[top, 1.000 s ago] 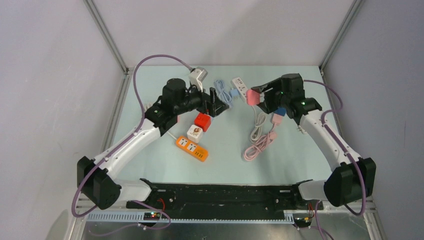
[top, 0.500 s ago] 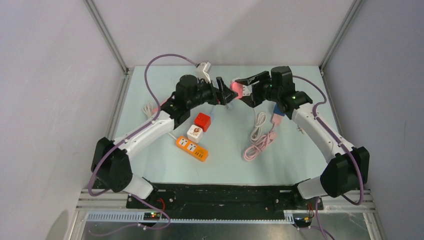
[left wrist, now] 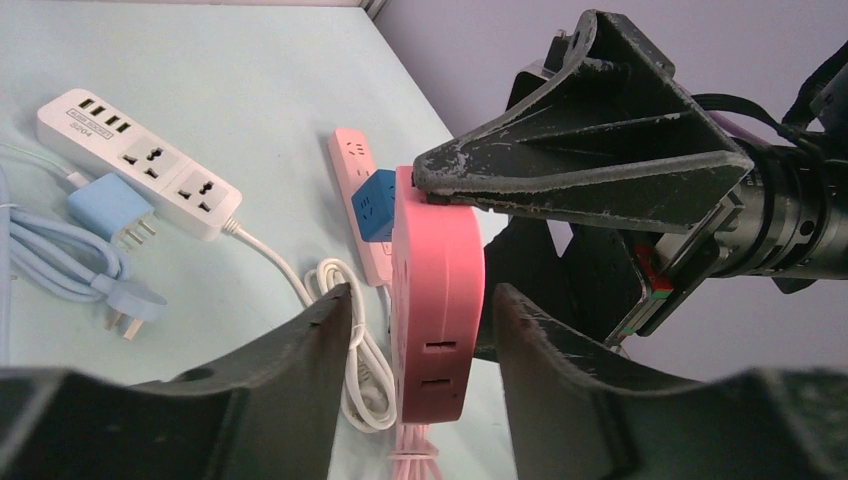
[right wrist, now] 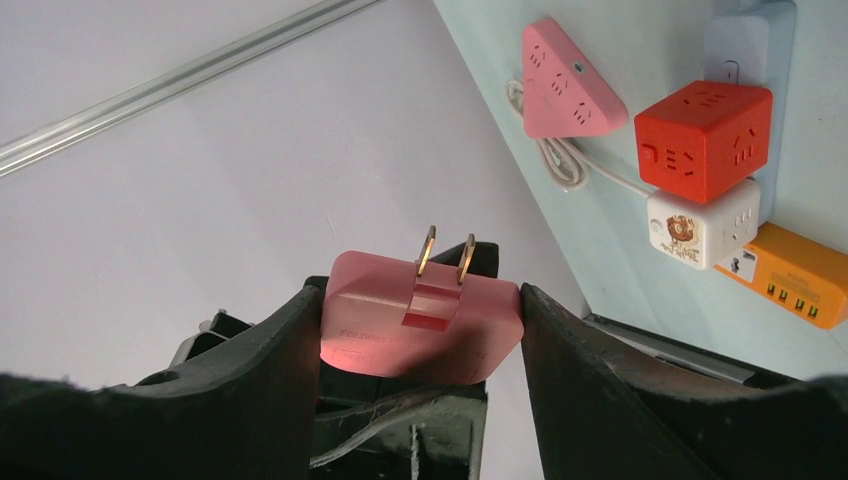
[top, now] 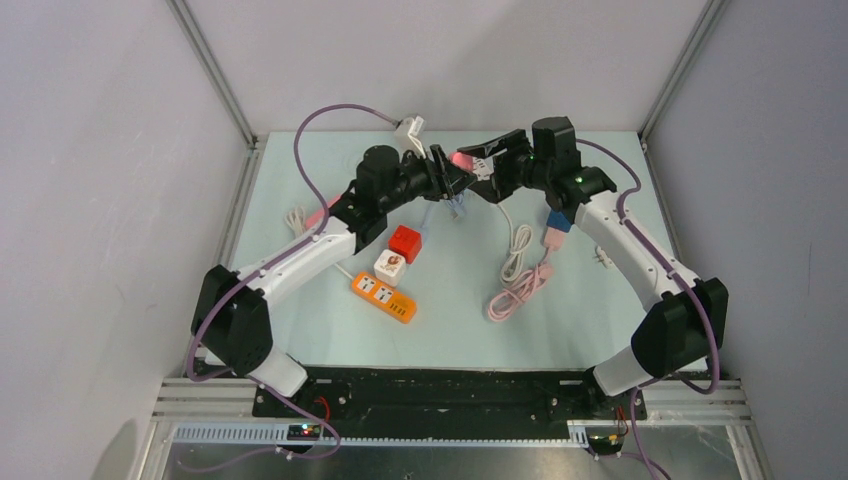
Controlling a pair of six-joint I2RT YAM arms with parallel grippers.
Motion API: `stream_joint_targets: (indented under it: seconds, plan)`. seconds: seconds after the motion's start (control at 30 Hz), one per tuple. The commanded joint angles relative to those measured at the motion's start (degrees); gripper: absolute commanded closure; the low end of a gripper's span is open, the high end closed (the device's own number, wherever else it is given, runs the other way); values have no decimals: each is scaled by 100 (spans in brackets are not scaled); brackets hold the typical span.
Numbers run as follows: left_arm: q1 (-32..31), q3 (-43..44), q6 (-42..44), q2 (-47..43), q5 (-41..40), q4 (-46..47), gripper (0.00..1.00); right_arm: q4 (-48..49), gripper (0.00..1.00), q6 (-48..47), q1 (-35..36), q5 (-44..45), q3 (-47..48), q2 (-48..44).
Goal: Insert the plug
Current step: Insert the plug into the socket.
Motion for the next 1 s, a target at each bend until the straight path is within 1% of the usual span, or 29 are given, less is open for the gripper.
stream_joint_targets:
  seconds: [0.0, 0.13, 0.27, 0.33, 0.47, 0.53, 0.67, 0.7, 0.73, 0.77, 0.8, 0.83, 0.87, 0.9, 0.93, 0.97]
  plan:
    - [-27, 205, 78, 50, -92, 255, 49, -17, 73, -74, 22, -141, 348, 96]
    - [-7, 186, 73, 67, -197, 256, 51, -52, 73, -132, 22, -167, 419, 152]
    - [46, 133, 37, 33, -280, 258, 45, -197, 73, -171, 10, -161, 450, 165]
    - [70, 128, 24, 17, -308, 254, 44, -222, 73, -167, 8, -229, 448, 190]
    - [84, 129, 12, 25, -341, 252, 49, -231, 73, -153, -10, -295, 443, 227]
    - [84, 112, 2, 31, -333, 255, 52, -237, 73, -156, -17, -318, 442, 237]
    - [83, 106, 25, 38, -305, 258, 67, -247, 73, -165, -13, -339, 448, 256]
    - [88, 106, 29, 40, -290, 258, 73, -239, 73, -170, -15, -341, 449, 257]
    - [91, 106, 30, 45, -261, 258, 77, -222, 73, -172, -14, -339, 450, 264]
    - [87, 106, 37, 53, -250, 254, 85, -209, 71, -189, -2, -341, 455, 270]
    - [84, 106, 38, 61, -248, 258, 89, -177, 69, -221, 1, -317, 463, 272]
    - [84, 95, 39, 57, -253, 254, 97, -186, 60, -296, 30, -286, 474, 274]
    - [81, 88, 61, 53, -249, 250, 98, -206, 54, -396, 48, -195, 494, 253]
    - [82, 69, 72, 48, -253, 246, 100, -192, 39, -469, 75, -155, 499, 238]
    - [87, 57, 96, 29, -262, 242, 100, -151, 31, -624, 84, -79, 509, 215]
    - [85, 26, 112, 14, -268, 237, 100, -129, 16, -707, 97, -40, 515, 197]
